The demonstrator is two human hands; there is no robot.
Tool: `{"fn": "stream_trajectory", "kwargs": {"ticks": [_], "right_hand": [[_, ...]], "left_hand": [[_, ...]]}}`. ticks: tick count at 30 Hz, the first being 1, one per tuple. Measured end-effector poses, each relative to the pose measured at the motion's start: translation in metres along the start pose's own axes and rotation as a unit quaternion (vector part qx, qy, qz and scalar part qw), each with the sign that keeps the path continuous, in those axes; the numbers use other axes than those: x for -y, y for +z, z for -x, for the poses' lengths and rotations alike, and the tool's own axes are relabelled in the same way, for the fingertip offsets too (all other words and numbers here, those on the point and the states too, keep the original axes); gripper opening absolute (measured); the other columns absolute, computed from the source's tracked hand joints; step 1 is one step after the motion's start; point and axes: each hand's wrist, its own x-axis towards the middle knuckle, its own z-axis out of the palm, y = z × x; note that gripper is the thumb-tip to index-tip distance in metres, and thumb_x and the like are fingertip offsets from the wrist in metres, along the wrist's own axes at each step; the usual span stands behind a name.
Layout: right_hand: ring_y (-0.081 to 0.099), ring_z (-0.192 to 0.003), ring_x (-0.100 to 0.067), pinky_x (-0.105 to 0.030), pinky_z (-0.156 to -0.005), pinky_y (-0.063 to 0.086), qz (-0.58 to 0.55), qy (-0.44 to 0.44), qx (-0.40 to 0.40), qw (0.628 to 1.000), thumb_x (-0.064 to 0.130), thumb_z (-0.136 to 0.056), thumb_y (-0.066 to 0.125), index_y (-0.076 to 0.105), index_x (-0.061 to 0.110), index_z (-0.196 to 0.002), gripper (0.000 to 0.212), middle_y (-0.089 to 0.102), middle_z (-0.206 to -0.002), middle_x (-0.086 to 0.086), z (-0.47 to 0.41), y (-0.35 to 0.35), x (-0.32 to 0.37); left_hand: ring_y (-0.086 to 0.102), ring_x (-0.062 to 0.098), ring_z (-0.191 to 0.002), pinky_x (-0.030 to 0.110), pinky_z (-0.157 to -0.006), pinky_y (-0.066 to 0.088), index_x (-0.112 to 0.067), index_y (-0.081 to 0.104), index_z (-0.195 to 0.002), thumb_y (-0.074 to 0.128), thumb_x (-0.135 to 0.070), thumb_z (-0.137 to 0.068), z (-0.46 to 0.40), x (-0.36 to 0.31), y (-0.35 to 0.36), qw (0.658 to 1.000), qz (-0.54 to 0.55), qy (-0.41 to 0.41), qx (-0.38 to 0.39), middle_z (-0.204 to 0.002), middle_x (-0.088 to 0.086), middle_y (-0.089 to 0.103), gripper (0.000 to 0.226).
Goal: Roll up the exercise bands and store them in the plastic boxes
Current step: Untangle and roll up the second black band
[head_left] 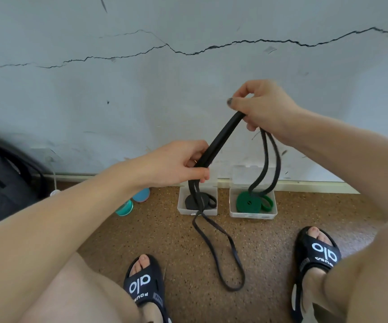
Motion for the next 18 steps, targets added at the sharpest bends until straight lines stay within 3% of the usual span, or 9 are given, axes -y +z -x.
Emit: {"fn": "stream_trajectory", "kwargs": {"ticks": [5,8,11,14,18], "right_hand": [[0.046,-0.048,-0.016,-0.029,-0.061,0.049,0.012,0.025,-0.034,0.999,0.025,-0.097,0.062,0.059,0.017,-0.090,0.011,0.048,-0.058,0.000,-0.005,-0.011,-0.011],[0.051,-0.053,-0.018,-0.027,-0.060,0.046,0.050,0.038,-0.027,0.998,0.028,-0.099,0.059,0.057,0.021,-0.086,0.015,0.053,-0.061,-0.001,-0.006,-0.014,-0.016],[0.054,-0.055,-0.019,-0.029,-0.062,0.047,0.059,0.035,-0.022,0.997,0.028,-0.099,0.058,0.057,0.021,-0.086,0.015,0.055,-0.063,-0.002,-0.005,-0.014,-0.017],[0.056,-0.057,-0.018,-0.026,-0.054,0.041,0.072,0.020,-0.021,0.997,0.029,-0.099,0.058,0.057,0.021,-0.087,0.014,0.056,-0.064,-0.001,-0.005,-0.012,-0.015],[0.058,-0.059,-0.017,-0.018,-0.043,0.040,0.080,0.009,-0.019,0.997,0.030,-0.099,0.057,0.056,0.023,-0.085,0.015,0.056,-0.066,-0.001,-0.005,-0.011,-0.013]], "left_hand": [[0.072,0.003,-0.091,0.038,-0.093,0.058,-0.018,0.056,-0.112,0.054,-0.019,-0.104,-0.001,-0.005,0.002,1.000,-0.028,0.012,-0.004,-0.098,-0.005,0.074,0.008],[0.070,0.009,-0.088,0.042,-0.088,0.058,-0.021,0.056,-0.114,0.055,-0.025,-0.103,-0.001,-0.007,0.003,0.999,-0.042,0.014,-0.015,-0.095,-0.003,0.072,0.012],[0.071,0.009,-0.077,0.037,-0.080,0.060,-0.023,0.060,-0.107,0.059,-0.032,-0.101,-0.001,-0.006,-0.001,0.999,-0.045,0.005,-0.015,-0.087,-0.002,0.071,0.011],[0.068,0.006,-0.069,0.037,-0.076,0.059,-0.024,0.062,-0.099,0.057,-0.032,-0.102,-0.002,-0.004,-0.002,0.997,-0.081,-0.001,0.001,-0.077,-0.007,0.070,0.010],[0.073,0.009,-0.074,0.044,-0.081,0.059,-0.022,0.062,-0.096,0.052,-0.033,-0.105,-0.003,-0.002,0.001,0.995,-0.093,-0.023,0.025,-0.080,-0.009,0.077,0.017]]}}
